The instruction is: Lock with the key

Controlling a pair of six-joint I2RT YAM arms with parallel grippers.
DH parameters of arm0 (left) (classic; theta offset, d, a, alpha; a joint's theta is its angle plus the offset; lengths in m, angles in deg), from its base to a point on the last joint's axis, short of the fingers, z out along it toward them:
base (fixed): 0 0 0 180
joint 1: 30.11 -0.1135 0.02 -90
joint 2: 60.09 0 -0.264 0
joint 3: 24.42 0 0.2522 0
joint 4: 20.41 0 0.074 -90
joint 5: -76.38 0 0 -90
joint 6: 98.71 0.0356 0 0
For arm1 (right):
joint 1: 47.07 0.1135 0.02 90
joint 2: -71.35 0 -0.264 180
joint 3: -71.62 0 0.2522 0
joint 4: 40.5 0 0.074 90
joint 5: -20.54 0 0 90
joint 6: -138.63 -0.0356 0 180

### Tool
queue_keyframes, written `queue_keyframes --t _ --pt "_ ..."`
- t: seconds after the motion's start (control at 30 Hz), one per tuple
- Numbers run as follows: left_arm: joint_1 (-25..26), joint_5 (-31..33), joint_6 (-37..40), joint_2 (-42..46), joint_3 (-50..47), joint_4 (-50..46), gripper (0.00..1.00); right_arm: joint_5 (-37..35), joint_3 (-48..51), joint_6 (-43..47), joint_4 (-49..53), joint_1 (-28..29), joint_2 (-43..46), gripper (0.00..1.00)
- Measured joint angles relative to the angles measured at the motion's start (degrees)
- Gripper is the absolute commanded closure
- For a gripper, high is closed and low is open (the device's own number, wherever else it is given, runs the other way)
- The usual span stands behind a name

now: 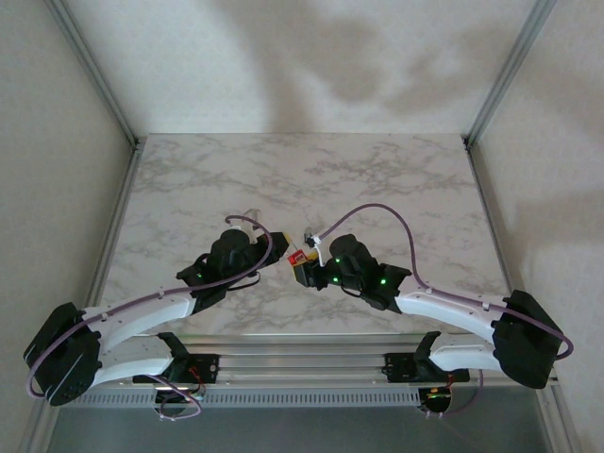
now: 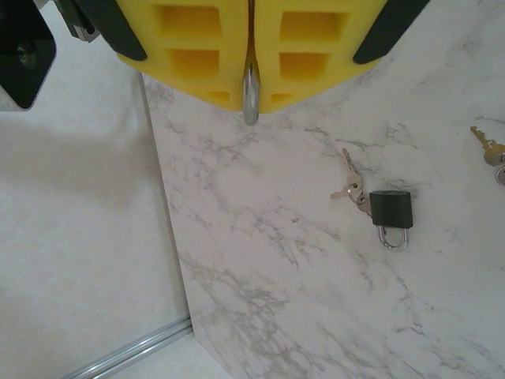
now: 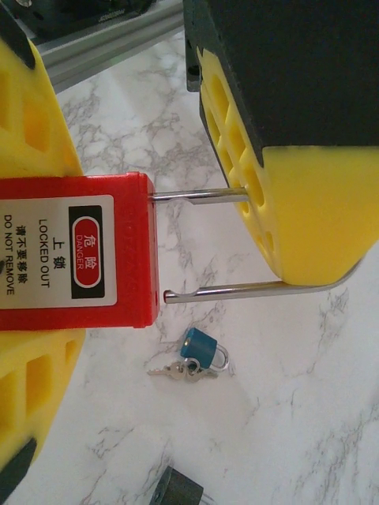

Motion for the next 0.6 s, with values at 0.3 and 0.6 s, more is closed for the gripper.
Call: queue_keyframes --t 0.3,0.6 --pt "1.7 1.25 0.22 -1.05 0.35 0.59 1.0 -1.57 -2.12 0.04 0.83 0.02 -0.79 1.0" --pt "2.19 2.6 0.42 -1.53 0.74 1.66 1.0 -2.69 -3.17 0.24 1.99 0.02 -0.81 1.0"
